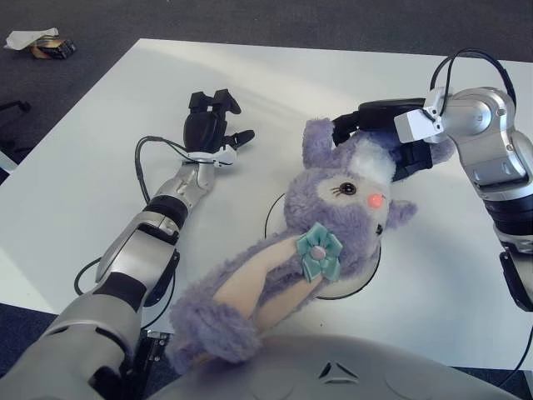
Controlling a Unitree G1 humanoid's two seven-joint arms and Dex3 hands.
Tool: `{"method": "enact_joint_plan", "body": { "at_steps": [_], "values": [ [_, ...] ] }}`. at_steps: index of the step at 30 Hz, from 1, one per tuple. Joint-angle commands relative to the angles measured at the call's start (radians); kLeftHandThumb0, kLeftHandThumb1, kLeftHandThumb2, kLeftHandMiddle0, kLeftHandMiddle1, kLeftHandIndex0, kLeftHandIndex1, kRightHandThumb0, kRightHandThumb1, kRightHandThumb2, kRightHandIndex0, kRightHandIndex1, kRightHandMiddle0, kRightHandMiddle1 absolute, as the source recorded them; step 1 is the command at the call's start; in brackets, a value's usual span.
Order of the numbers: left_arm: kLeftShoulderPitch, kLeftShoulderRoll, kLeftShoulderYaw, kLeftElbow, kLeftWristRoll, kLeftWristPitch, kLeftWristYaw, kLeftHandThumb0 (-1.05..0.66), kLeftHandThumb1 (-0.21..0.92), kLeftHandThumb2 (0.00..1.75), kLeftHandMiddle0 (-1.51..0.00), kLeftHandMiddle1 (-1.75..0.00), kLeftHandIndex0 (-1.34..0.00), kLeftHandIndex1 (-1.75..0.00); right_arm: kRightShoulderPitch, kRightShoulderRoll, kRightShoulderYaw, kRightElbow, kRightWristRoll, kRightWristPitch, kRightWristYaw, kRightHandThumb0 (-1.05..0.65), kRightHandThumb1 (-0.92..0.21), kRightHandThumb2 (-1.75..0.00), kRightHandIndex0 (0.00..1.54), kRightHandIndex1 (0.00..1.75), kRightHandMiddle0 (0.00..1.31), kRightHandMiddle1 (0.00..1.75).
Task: Put the doll into the plate.
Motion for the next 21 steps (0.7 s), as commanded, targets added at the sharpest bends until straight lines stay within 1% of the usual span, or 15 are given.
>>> {"method": "enact_joint_plan", "body": {
  "at_steps": [1,2,4,6,9,14,16,19,21],
  "values": [
    [0.056,-0.018,-0.015,0.019,0.013,0.003,0.009,-0.35,0.92,0.52,-0.1,-1.39,-0.19,-1.75,0.002,-0.024,-0.007,-0.014,0.037,-0.033,0.029,0.0,0.04,-1.7,0.89,1.66,0.66,1.75],
    [0.056,-0.018,-0.015,0.019,0.013,0.003,0.008,-0.35,0.92,0.52,-0.1,-1.39,-0.19,-1.75,0.003,-0.027,-0.008,-0.013,0.039,-0.04,0.032,0.0,0.04,-1.69,0.9,1.65,0.67,1.75],
    [0.055,-0.019,-0.017,0.019,0.015,0.004,0.01,-0.35,0.92,0.52,-0.1,-1.39,-0.19,-1.75,0.003,-0.023,0.016,0.016,0.039,-0.082,0.042,0.0,0.04,-1.68,0.9,1.63,0.67,1.75],
    [0.055,-0.019,-0.019,0.019,0.017,0.004,0.013,-0.35,0.92,0.52,-0.09,-1.39,-0.19,-1.75,0.014,-0.024,0.021,0.028,0.055,-0.119,0.051,0.0,0.04,-1.68,0.91,1.61,0.67,1.75],
    [0.054,-0.018,-0.021,0.02,0.021,0.003,0.018,-0.35,0.92,0.52,-0.1,-1.39,-0.19,-1.75,0.04,-0.05,-0.021,-0.006,0.108,-0.128,0.07,0.0,0.04,-1.68,0.91,1.61,0.67,1.75],
    [0.052,-0.02,-0.023,0.023,0.023,0.003,0.021,-0.35,0.92,0.52,-0.1,-1.36,-0.19,-1.75,0.036,-0.052,-0.018,0.014,0.119,-0.149,0.073,0.0,0.05,-1.68,0.92,1.6,0.67,1.75],
    [0.052,-0.021,-0.023,0.025,0.022,0.003,0.021,-0.35,0.92,0.52,-0.1,-1.35,-0.19,-1.75,0.038,-0.055,-0.019,0.015,0.118,-0.173,0.068,0.0,0.05,-1.68,0.92,1.6,0.68,1.75],
    [0.051,-0.021,-0.024,0.026,0.024,0.004,0.024,-0.35,0.92,0.52,-0.09,-1.34,-0.19,-1.75,0.072,-0.077,-0.054,0.001,0.147,-0.223,0.058,0.0,0.04,-1.68,0.91,1.6,0.67,1.75],
    [0.051,-0.021,-0.025,0.027,0.026,0.005,0.027,-0.35,0.92,0.52,-0.1,-1.34,-0.19,-1.75,0.074,-0.069,-0.057,0.014,0.153,-0.232,0.049,0.0,0.04,-1.68,0.9,1.61,0.67,1.75]
  ]
}}
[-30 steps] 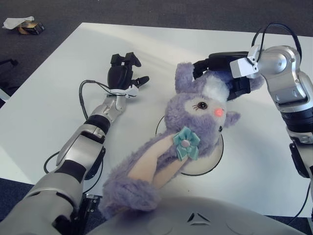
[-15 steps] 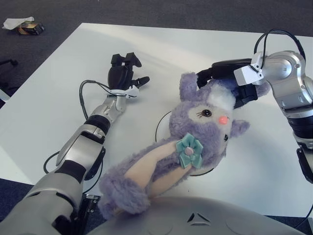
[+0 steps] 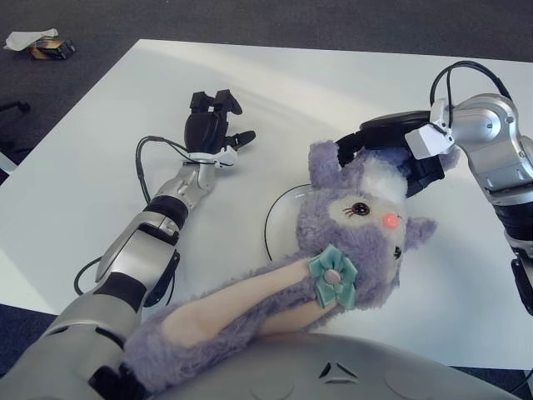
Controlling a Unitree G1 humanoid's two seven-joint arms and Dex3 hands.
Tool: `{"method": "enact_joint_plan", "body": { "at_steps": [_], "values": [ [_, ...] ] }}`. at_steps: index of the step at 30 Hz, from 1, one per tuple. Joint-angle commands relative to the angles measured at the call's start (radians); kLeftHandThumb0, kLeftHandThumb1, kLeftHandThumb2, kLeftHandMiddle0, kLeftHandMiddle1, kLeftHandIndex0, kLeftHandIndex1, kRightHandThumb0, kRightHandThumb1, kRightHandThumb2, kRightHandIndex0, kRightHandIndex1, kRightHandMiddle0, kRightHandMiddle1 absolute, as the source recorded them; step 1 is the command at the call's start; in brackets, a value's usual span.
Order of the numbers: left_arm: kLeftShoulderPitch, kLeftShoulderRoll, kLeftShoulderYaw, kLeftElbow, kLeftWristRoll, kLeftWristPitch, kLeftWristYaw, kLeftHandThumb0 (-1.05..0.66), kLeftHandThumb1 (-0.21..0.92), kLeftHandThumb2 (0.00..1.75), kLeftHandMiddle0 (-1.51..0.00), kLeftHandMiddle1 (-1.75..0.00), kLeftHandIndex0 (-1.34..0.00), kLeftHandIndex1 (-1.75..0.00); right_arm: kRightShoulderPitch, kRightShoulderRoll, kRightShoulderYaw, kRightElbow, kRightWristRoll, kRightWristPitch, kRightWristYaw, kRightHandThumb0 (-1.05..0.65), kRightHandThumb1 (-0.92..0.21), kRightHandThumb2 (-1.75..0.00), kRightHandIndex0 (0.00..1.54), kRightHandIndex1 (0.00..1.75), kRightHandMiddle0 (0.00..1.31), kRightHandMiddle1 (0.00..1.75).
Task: Put the doll into the plate.
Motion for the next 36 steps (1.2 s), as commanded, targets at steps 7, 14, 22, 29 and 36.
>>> {"method": "enact_joint_plan", "body": {
  "at_steps": [7,14,22,29,36],
  "values": [
    [0.052,-0.02,-0.016,0.028,0.016,0.009,0.018,-0.35,0.92,0.52,-0.09,-1.32,-0.19,-1.75,0.03,-0.019,-0.036,-0.032,0.015,-0.034,-0.046,0.0,0.03,-1.67,0.9,1.63,0.66,1.75],
    [0.053,-0.023,-0.015,0.027,0.02,0.01,0.021,-0.35,0.92,0.52,-0.09,-1.32,-0.19,-1.75,0.028,-0.014,-0.029,-0.015,0.004,-0.035,-0.065,0.0,0.03,-1.67,0.89,1.64,0.65,1.75],
    [0.051,-0.029,-0.014,0.028,0.021,0.02,0.018,-0.35,0.92,0.52,-0.08,-1.33,-0.19,-1.75,0.031,0.006,-0.031,0.002,0.021,-0.063,-0.094,0.0,-0.01,-1.61,0.85,1.69,0.68,1.63],
    [0.049,-0.032,-0.016,0.032,0.024,0.025,0.022,-0.35,0.92,0.52,-0.06,-1.36,-0.19,-1.75,0.06,0.025,-0.059,-0.003,0.031,-0.05,-0.154,0.0,-0.14,-1.42,0.74,1.74,0.7,1.42],
    [0.047,-0.035,-0.018,0.033,0.027,0.03,0.025,-0.35,0.92,0.52,-0.05,-1.37,-0.19,-1.75,0.091,0.038,-0.09,-0.055,0.069,0.071,-0.173,-0.01,-0.38,-1.21,0.49,1.75,0.46,1.64]
  ]
}}
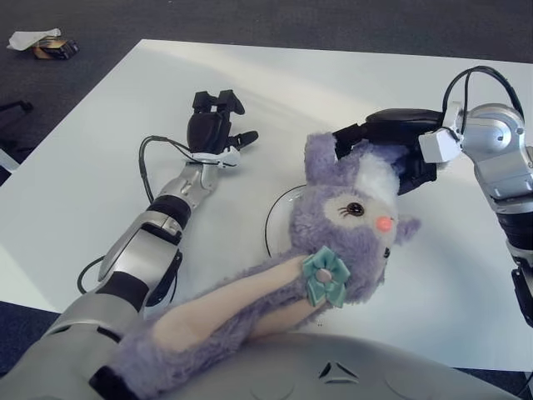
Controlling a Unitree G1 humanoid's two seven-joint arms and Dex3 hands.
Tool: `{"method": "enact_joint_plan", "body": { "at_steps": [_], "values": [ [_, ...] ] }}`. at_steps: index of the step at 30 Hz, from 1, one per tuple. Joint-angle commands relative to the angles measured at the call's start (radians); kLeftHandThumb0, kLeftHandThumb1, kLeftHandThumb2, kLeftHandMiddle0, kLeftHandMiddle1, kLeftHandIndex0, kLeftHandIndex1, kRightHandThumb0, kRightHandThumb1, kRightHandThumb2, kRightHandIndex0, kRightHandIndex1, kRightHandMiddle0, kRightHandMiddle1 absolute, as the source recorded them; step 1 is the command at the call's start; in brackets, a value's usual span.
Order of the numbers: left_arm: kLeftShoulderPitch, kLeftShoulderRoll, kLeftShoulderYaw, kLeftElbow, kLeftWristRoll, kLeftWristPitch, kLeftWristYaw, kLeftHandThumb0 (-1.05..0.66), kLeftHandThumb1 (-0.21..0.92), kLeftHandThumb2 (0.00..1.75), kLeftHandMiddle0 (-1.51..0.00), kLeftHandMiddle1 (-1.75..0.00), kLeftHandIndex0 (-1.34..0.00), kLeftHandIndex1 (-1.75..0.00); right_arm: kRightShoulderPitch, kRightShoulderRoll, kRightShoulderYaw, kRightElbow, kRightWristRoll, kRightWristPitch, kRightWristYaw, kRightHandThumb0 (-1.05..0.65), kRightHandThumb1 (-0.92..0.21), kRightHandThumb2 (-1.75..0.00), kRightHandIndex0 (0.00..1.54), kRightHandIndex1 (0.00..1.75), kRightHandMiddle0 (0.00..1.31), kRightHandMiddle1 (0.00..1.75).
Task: Put the doll into the plate.
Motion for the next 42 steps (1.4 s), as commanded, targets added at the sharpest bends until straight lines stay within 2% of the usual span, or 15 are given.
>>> {"method": "enact_joint_plan", "body": {
  "at_steps": [1,3,4,5,8,11,15,18,19,21,22,24,27,36,42],
  "values": [
    [0.051,-0.021,-0.015,0.031,0.01,0.012,0.01,-0.35,0.92,0.52,-0.05,-1.37,-0.19,-1.75,0.021,0.013,-0.032,-0.039,0.039,0.052,-0.02,-0.01,-0.41,-1.19,0.45,1.75,0.43,1.68],
    [0.051,-0.021,-0.016,0.031,0.01,0.013,0.01,-0.35,0.92,0.52,-0.05,-1.37,-0.19,-1.75,0.026,0.015,-0.036,-0.049,0.041,0.064,-0.026,-0.01,-0.44,-1.16,0.42,1.75,0.4,1.71],
    [0.051,-0.021,-0.016,0.031,0.011,0.013,0.011,-0.35,0.92,0.51,-0.05,-1.37,-0.19,-1.75,0.039,0.026,-0.046,-0.057,0.05,0.065,-0.044,-0.01,-0.5,-1.09,0.37,1.75,0.36,1.72],
    [0.051,-0.021,-0.017,0.031,0.012,0.014,0.012,-0.35,0.92,0.51,-0.05,-1.37,-0.19,-1.75,0.049,0.034,-0.054,-0.064,0.057,0.066,-0.057,-0.01,-0.52,-1.04,0.41,1.75,0.37,1.63],
    [0.051,-0.021,-0.019,0.031,0.014,0.012,0.016,-0.35,0.92,0.51,-0.06,-1.38,-0.19,-1.75,0.069,0.051,-0.068,-0.075,0.076,0.064,-0.079,-0.01,-0.56,-0.96,0.45,1.75,0.38,1.52],
    [0.05,-0.02,-0.021,0.032,0.015,0.01,0.019,-0.35,0.92,0.51,-0.06,-1.38,-0.19,-1.75,0.079,0.055,-0.074,-0.08,0.087,0.063,-0.088,-0.01,-0.65,-0.9,0.31,1.75,0.28,1.67],
    [0.05,-0.02,-0.024,0.033,0.018,0.011,0.026,-0.35,0.92,0.51,-0.06,-1.41,-0.19,-1.75,0.096,0.064,-0.085,-0.092,0.107,0.059,-0.1,-0.01,-0.74,-0.79,0.22,1.75,0.2,1.72],
    [0.049,-0.02,-0.026,0.035,0.018,0.01,0.029,-0.35,0.92,0.51,-0.07,-1.42,-0.19,-1.75,0.103,0.068,-0.09,-0.096,0.12,0.059,-0.101,-0.01,-0.84,-0.66,0.23,1.74,0.1,1.7],
    [0.049,-0.02,-0.026,0.036,0.019,0.009,0.03,-0.35,0.92,0.51,-0.07,-1.42,-0.19,-1.75,0.105,0.068,-0.091,-0.099,0.124,0.059,-0.101,-0.13,-0.87,-0.61,0.2,1.55,0.13,1.72],
    [0.048,-0.021,-0.027,0.038,0.019,0.009,0.032,-0.35,0.92,0.51,-0.07,-1.42,-0.19,-1.75,0.11,0.069,-0.094,-0.103,0.13,0.061,-0.101,-0.26,-0.9,-0.56,0.18,1.32,0.16,1.73],
    [0.048,-0.021,-0.028,0.039,0.02,0.009,0.033,-0.35,0.92,0.51,-0.07,-1.42,-0.19,-1.75,0.119,0.069,-0.099,-0.113,0.136,0.068,-0.103,-0.31,-0.89,-0.57,0.17,1.25,0.13,1.61],
    [0.047,-0.019,-0.029,0.041,0.02,0.008,0.032,-0.35,0.92,0.51,-0.07,-1.42,-0.19,-1.75,0.127,0.07,-0.104,-0.128,0.147,0.089,-0.107,-0.43,-0.87,-0.65,0.16,0.99,0.05,1.22],
    [0.046,-0.019,-0.029,0.043,0.02,0.009,0.031,-0.35,0.92,0.51,-0.07,-1.41,-0.19,-1.75,0.131,0.071,-0.107,-0.144,0.159,0.124,-0.106,-0.49,-0.9,-0.67,0.15,0.77,0.02,0.98],
    [0.043,-0.016,-0.035,0.046,0.026,0.014,0.039,-0.35,0.92,0.51,-0.07,-1.39,-0.19,-1.75,0.128,0.045,-0.11,-0.217,0.163,0.264,-0.103,-0.54,-0.92,-0.76,0.12,0.48,0.0,0.68],
    [0.043,-0.014,-0.036,0.047,0.024,0.014,0.035,-0.35,0.92,0.52,-0.06,-1.38,-0.19,-1.75,0.124,0.042,-0.109,-0.24,0.16,0.311,-0.102,-0.55,-0.92,-0.8,0.12,0.4,0.0,0.62]
  ]
}}
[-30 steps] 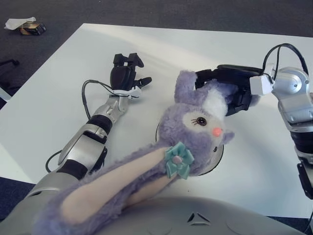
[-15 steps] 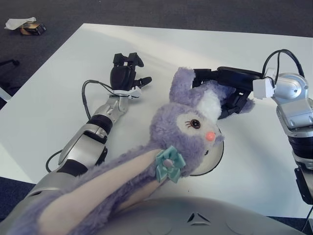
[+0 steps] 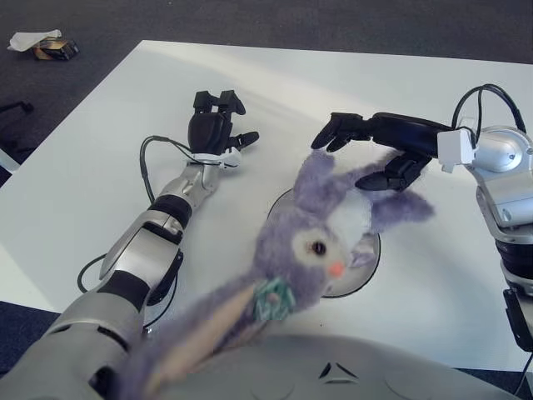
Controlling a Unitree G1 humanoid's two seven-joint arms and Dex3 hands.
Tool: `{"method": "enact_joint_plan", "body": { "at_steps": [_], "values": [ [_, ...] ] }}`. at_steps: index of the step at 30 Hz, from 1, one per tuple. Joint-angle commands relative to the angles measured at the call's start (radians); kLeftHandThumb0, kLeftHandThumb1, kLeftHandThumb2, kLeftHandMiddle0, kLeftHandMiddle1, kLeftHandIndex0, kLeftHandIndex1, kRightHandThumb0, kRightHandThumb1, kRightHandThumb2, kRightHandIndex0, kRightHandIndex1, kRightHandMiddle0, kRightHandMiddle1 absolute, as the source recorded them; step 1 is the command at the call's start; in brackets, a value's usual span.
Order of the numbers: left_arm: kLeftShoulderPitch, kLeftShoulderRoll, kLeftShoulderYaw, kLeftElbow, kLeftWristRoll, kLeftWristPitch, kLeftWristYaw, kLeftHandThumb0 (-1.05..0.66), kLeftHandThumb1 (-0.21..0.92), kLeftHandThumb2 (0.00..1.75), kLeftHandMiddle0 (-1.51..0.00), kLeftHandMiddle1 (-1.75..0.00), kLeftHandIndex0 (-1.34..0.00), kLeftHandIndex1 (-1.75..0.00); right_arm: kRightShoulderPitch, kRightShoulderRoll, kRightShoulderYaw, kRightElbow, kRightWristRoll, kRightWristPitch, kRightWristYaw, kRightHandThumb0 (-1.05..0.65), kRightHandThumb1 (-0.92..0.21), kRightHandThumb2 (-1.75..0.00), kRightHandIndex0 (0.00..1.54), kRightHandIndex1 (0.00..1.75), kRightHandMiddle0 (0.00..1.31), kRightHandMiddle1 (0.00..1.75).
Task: Put the doll into the plate.
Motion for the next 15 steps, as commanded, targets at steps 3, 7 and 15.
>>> {"method": "enact_joint_plan", "body": {
  "at_steps": [3,7,15],
  "values": [
    [0.051,-0.014,-0.015,0.032,0.011,0.012,0.003,-0.35,0.92,0.51,-0.06,-1.38,-0.19,-1.75,-0.008,-0.024,-0.006,-0.032,0.003,0.05,-0.003,-0.56,-0.92,-0.81,0.12,0.38,0.0,0.58],
    [0.052,-0.013,-0.015,0.031,0.01,0.013,0.003,-0.35,0.92,0.51,-0.06,-1.38,-0.19,-1.75,-0.011,-0.027,-0.006,-0.045,0.004,0.072,-0.005,-0.57,-0.92,-0.82,0.12,0.36,0.0,0.56],
    [0.054,-0.014,-0.011,0.031,0.004,0.006,-0.001,-0.35,0.92,0.51,-0.06,-1.39,-0.19,-1.75,-0.014,-0.024,-0.009,-0.058,0.01,0.104,-0.013,-0.58,-0.92,-0.82,0.14,0.33,0.0,0.6]
  ]
}}
